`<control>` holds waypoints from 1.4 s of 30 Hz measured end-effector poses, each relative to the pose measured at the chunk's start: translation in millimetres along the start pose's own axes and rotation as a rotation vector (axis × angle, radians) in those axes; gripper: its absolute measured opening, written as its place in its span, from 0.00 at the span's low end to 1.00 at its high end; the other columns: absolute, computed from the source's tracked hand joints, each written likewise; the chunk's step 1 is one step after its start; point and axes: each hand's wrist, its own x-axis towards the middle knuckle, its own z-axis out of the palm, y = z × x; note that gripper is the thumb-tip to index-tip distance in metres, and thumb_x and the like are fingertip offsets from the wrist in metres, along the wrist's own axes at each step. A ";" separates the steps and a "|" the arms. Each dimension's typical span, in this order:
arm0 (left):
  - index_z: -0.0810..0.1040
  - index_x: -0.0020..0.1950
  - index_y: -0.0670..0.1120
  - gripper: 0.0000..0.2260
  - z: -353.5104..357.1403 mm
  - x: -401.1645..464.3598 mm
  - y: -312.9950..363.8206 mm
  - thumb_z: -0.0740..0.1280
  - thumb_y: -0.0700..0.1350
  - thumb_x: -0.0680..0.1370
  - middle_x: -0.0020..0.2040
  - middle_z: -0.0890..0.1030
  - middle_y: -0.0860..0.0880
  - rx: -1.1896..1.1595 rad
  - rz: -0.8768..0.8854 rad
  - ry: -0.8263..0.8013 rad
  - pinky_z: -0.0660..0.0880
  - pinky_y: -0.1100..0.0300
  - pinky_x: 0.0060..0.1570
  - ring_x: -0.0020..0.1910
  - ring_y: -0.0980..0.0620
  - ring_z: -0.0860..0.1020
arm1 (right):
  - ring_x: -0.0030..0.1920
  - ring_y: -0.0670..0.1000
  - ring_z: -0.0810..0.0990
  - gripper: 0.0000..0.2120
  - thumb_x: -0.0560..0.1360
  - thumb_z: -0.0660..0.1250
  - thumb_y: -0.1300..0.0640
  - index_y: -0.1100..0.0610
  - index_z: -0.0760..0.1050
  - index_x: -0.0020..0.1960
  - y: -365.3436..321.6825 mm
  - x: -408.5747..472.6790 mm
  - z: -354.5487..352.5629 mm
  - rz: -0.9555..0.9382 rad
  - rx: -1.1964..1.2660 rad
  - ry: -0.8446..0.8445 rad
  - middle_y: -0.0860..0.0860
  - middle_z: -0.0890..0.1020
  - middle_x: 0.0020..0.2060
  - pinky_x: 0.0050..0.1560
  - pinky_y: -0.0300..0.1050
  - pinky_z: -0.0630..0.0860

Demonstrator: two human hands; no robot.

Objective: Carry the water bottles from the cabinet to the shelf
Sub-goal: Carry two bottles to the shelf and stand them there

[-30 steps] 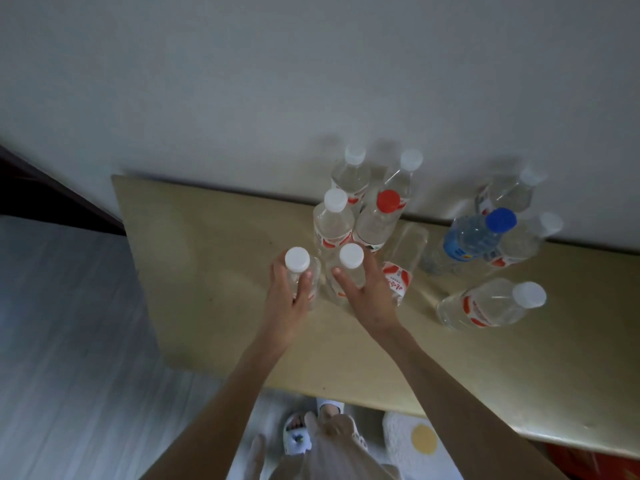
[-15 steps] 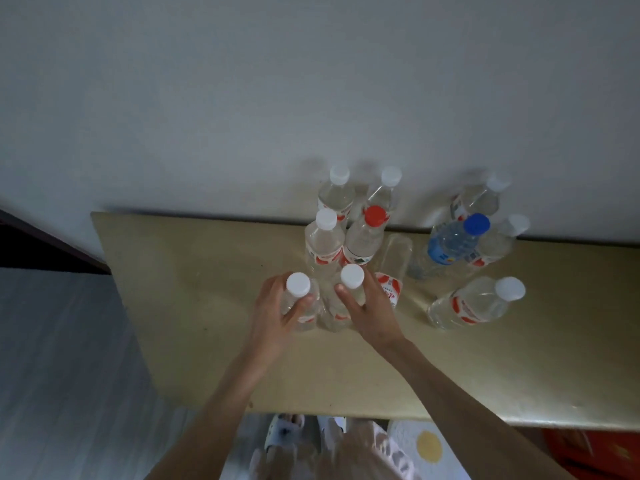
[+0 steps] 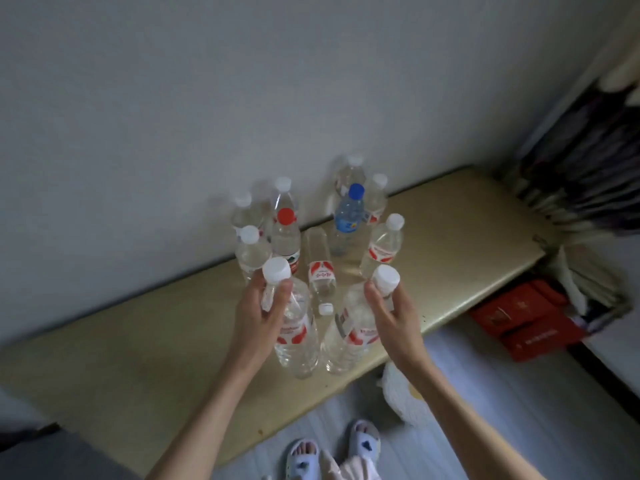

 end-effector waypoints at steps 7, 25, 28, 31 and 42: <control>0.74 0.48 0.59 0.14 77.8 -29.4 51.5 0.58 0.64 0.69 0.43 0.80 0.55 -0.033 0.210 -0.277 0.72 0.69 0.45 0.44 0.62 0.78 | 0.35 0.46 0.76 0.10 0.73 0.66 0.46 0.53 0.73 0.42 -17.5 -70.5 -92.1 -0.002 -0.022 0.388 0.48 0.78 0.33 0.39 0.48 0.74; 0.70 0.48 0.56 0.14 290.7 -441.7 177.2 0.59 0.64 0.70 0.37 0.80 0.51 -0.158 0.628 -1.194 0.74 0.62 0.35 0.35 0.54 0.78 | 0.36 0.54 0.77 0.25 0.65 0.52 0.32 0.49 0.68 0.50 -4.8 -534.1 -320.9 0.278 -0.522 1.310 0.41 0.73 0.30 0.37 0.43 0.67; 0.69 0.48 0.57 0.14 314.1 -527.6 192.0 0.58 0.64 0.70 0.35 0.80 0.51 -0.165 0.678 -1.375 0.73 0.60 0.37 0.35 0.53 0.77 | 0.36 0.49 0.78 0.19 0.66 0.53 0.31 0.43 0.67 0.46 -5.9 -620.1 -342.1 0.369 -0.526 1.451 0.40 0.75 0.28 0.37 0.43 0.70; 0.70 0.48 0.57 0.13 339.3 -612.8 210.1 0.60 0.63 0.70 0.38 0.79 0.54 -0.196 0.707 -1.549 0.72 0.61 0.37 0.35 0.53 0.77 | 0.37 0.42 0.77 0.15 0.65 0.55 0.30 0.40 0.67 0.42 -7.8 -702.1 -360.6 0.439 -0.464 1.640 0.37 0.79 0.36 0.37 0.42 0.72; 0.72 0.45 0.53 0.09 442.8 -895.4 247.1 0.64 0.57 0.74 0.39 0.80 0.55 -0.273 0.733 -2.017 0.73 0.57 0.41 0.38 0.53 0.78 | 0.36 0.47 0.77 0.09 0.72 0.65 0.43 0.44 0.67 0.40 8.2 -937.3 -452.0 0.746 -0.554 2.082 0.42 0.78 0.31 0.40 0.45 0.73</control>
